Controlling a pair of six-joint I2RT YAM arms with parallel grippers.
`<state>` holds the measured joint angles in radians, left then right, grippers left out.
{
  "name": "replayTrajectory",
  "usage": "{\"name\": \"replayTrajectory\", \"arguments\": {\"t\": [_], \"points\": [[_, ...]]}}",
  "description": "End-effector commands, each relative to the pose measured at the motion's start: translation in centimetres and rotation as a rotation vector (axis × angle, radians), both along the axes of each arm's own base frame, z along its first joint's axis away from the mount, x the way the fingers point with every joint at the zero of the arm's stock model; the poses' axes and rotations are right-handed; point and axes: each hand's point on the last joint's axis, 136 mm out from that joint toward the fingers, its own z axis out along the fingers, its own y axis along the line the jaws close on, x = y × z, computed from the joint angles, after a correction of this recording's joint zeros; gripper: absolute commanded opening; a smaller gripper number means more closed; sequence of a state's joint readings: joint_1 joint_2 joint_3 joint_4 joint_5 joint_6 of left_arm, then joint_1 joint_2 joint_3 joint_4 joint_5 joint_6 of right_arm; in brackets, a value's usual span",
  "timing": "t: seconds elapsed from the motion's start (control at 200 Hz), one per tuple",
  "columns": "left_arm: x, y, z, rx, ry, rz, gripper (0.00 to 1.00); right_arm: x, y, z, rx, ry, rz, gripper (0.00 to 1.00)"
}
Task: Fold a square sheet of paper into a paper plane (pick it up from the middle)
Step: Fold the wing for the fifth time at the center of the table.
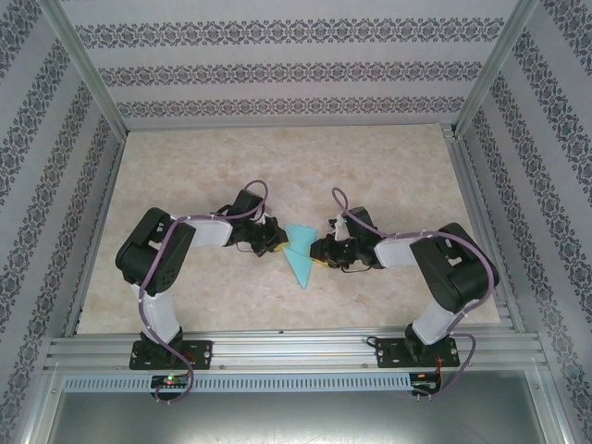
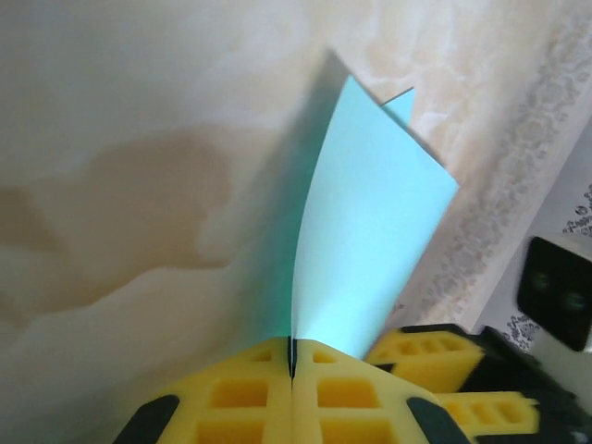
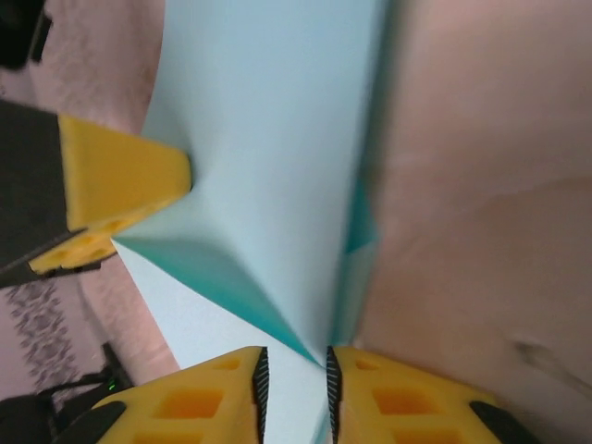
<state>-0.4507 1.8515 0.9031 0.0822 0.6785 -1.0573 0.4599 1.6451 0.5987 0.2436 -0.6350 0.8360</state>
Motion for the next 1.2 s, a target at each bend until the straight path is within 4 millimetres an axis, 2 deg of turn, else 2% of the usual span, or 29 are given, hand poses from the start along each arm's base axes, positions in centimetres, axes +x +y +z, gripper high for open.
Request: {"name": "replayTrajectory", "arguments": {"t": [0.0, 0.055, 0.205, 0.285, 0.375, 0.475, 0.704, 0.899, 1.194], "points": [[1.2, 0.4, 2.0, -0.005, -0.078, 0.100, 0.06, 0.9, -2.6, 0.7, -0.159, -0.074, -0.086, 0.29], [1.1, 0.8, 2.1, 0.021, -0.088, 0.130, 0.06, 0.9, -3.2, 1.8, -0.224, -0.138, -0.093, 0.33], [0.4, 1.1, 2.2, 0.093, -0.103, 0.181, 0.06, 0.4, -3.7, 5.3, -0.447, -0.454, -0.045, 0.36], [0.1, 0.8, 2.0, 0.108, -0.098, 0.199, 0.06, -0.5, -2.4, 7.1, -0.501, -0.654, 0.023, 0.42], [-0.1, 0.4, 1.9, 0.106, -0.098, 0.217, 0.06, -2.0, -0.1, 7.8, -0.534, -0.823, 0.137, 0.43], [-0.3, 0.2, 1.9, 0.107, -0.098, 0.230, 0.06, -3.6, 2.1, 7.1, -0.593, -0.927, 0.260, 0.44], [-0.6, 0.4, 2.3, 0.117, -0.105, 0.236, 0.06, -4.6, 4.5, 5.2, -0.718, -1.051, 0.402, 0.44], [-0.6, 0.2, 2.4, 0.108, -0.105, 0.234, 0.07, -4.6, 5.5, 3.3, -0.808, -1.076, 0.493, 0.44], [-0.8, 0.1, 2.4, 0.104, -0.101, 0.227, 0.07, -3.5, 6.0, 1.5, -0.938, -1.108, 0.492, 0.41]]}}
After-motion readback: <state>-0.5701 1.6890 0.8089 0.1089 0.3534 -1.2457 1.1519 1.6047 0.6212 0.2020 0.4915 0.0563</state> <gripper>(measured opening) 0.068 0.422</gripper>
